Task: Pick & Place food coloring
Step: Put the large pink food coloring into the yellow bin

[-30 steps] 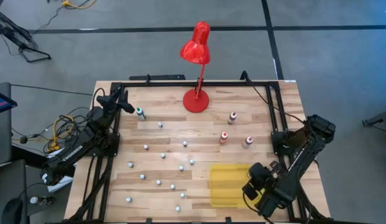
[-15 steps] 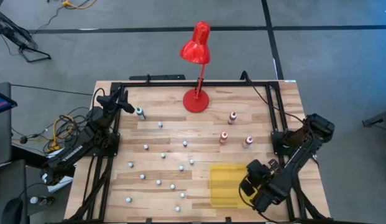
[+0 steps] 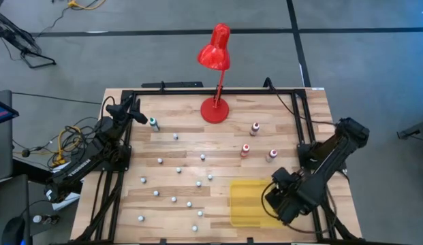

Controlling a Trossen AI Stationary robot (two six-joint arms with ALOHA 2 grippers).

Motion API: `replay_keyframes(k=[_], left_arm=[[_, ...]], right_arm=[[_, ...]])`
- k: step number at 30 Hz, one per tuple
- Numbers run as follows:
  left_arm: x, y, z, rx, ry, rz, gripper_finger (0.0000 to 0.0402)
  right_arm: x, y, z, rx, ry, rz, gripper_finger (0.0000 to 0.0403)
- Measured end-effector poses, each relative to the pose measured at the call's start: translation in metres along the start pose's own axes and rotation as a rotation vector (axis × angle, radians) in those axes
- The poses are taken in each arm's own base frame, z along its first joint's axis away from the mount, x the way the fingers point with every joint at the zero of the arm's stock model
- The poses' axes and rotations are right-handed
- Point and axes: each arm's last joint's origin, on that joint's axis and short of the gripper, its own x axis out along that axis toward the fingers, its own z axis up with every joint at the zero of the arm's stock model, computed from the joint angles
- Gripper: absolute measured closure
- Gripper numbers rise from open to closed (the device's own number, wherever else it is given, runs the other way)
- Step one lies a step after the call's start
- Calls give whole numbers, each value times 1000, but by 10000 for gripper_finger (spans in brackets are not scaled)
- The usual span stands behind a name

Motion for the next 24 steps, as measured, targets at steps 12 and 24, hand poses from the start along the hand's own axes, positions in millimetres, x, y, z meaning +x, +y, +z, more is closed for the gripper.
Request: replay_keyframes(k=[12, 24], left_arm=[[0, 0, 0, 0, 0, 0, 217], [0, 0, 0, 0, 0, 1, 217]], right_arm=[[-29, -57, 68, 140, -164, 27, 153], [13, -95, 120, 141, -86, 96, 153]])
